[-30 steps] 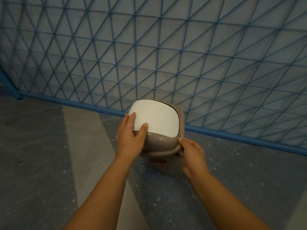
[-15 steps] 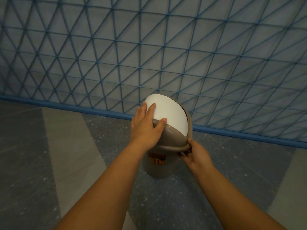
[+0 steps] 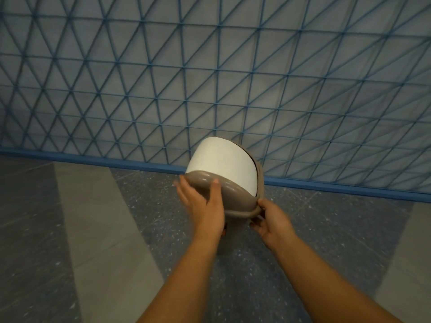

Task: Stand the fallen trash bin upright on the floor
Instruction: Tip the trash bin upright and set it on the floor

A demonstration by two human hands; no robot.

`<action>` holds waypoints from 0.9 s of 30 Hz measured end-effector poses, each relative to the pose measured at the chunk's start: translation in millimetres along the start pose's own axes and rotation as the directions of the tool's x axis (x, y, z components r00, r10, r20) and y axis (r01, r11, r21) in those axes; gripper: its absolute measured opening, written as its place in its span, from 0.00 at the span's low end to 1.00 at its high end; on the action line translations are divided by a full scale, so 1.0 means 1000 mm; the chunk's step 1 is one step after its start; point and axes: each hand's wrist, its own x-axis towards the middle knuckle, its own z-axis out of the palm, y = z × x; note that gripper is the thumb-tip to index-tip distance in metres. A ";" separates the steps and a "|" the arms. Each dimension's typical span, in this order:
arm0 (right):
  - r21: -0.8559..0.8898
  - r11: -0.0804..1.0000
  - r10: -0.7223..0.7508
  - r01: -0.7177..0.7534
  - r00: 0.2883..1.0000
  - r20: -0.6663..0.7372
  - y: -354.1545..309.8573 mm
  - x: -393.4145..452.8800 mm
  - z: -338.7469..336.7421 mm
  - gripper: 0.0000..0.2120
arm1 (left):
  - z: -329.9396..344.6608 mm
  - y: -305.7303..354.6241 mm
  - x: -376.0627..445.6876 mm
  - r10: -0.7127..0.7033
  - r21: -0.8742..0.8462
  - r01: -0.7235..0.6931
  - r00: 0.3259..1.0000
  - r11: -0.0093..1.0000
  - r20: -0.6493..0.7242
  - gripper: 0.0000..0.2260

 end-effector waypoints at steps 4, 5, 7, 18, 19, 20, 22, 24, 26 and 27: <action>-0.131 0.989 -0.081 0.072 0.995 -0.060 -0.003 0.003 -0.005 0.10 | 0.017 -0.010 -0.019 -0.529 -0.443 0.399 0.820 0.803 -0.220 0.26; -0.147 0.985 -0.098 0.086 0.992 -0.077 -0.006 0.005 -0.006 0.10 | 0.021 -0.012 -0.021 -0.645 -0.524 0.479 0.740 0.705 -0.191 0.23; -0.174 0.978 -0.134 0.116 0.986 -0.097 -0.014 0.012 -0.007 0.11 | 0.027 -0.013 -0.027 -0.725 -0.585 0.553 0.683 0.593 -0.090 0.20; -0.264 0.942 -0.212 0.209 0.977 0.018 -0.057 0.070 0.010 0.14 | 0.044 -0.025 -0.031 -0.562 -0.553 0.500 0.825 0.667 0.068 0.06; -0.255 0.943 -0.212 0.212 0.977 0.026 -0.057 0.074 0.011 0.18 | 0.044 -0.026 -0.030 -0.559 -0.559 0.500 0.826 0.661 0.077 0.05; -0.248 0.945 -0.213 0.214 0.977 0.032 -0.056 0.077 0.013 0.20 | 0.044 -0.027 -0.030 -0.553 -0.572 0.498 0.828 0.652 0.090 0.05; -0.247 0.945 -0.211 0.215 0.977 0.045 -0.057 0.081 0.013 0.21 | 0.043 -0.029 -0.029 -0.537 -0.576 0.483 0.839 0.659 0.090 0.06; -0.270 0.943 -0.183 0.196 0.981 0.071 -0.059 0.082 0.012 0.21 | 0.044 -0.030 -0.029 -0.522 -0.575 0.458 0.851 0.678 0.062 0.08; -0.301 0.941 -0.130 0.157 0.986 0.106 -0.060 0.077 0.008 0.24 | 0.041 -0.031 -0.028 -0.516 -0.568 0.442 0.856 0.694 0.035 0.12; -0.316 0.938 -0.106 0.140 0.987 0.122 -0.060 0.072 0.005 0.27 | 0.038 -0.031 -0.026 -0.512 -0.560 0.433 0.859 0.707 0.018 0.13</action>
